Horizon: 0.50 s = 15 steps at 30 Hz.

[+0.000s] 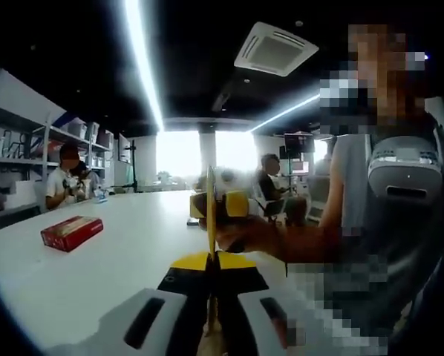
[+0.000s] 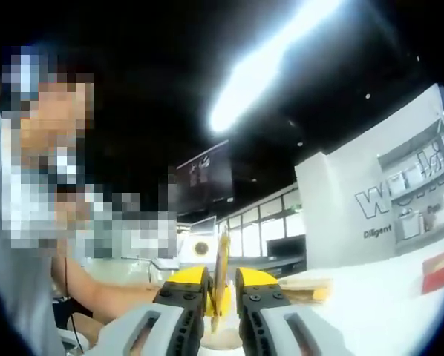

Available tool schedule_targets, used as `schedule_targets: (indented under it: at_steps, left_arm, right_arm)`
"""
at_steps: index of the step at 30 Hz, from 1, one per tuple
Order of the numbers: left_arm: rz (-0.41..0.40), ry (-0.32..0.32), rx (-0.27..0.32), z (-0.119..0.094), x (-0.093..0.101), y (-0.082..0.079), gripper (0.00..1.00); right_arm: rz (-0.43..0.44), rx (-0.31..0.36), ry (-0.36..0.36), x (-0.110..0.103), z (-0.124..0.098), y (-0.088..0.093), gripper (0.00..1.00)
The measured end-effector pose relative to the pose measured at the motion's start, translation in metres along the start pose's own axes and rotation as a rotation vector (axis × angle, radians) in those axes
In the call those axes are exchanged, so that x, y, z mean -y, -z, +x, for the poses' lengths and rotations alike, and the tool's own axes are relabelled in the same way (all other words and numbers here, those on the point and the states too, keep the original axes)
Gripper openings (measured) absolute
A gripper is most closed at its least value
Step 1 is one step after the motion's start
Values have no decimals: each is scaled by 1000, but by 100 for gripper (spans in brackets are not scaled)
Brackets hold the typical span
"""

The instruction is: Tear open the coffee pouch, take out the coffee, and pour the coffee from the pouch into the cup

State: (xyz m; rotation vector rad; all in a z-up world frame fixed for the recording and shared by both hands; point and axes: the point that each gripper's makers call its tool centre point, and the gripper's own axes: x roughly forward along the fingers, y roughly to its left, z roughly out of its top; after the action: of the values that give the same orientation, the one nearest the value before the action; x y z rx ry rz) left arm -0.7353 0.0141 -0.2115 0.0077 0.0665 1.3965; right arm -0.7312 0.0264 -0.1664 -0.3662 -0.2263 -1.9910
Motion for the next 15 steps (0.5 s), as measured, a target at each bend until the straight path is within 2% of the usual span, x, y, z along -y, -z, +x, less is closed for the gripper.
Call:
schedule_targets:
  at_steps: [5,7,15]
  left_arm:
    - [-7,-3,-27,1,-2,8,5]
    - [-9,-1,-29,1,-1,9,5]
    - [-7,2,-32,1,0,9,5]
  right_arm:
    - [16,47,1,3,0,-13,15]
    - [28,61,-5,2,0,-18,9]
    - [46,53,-16,-1,2,-16,7]
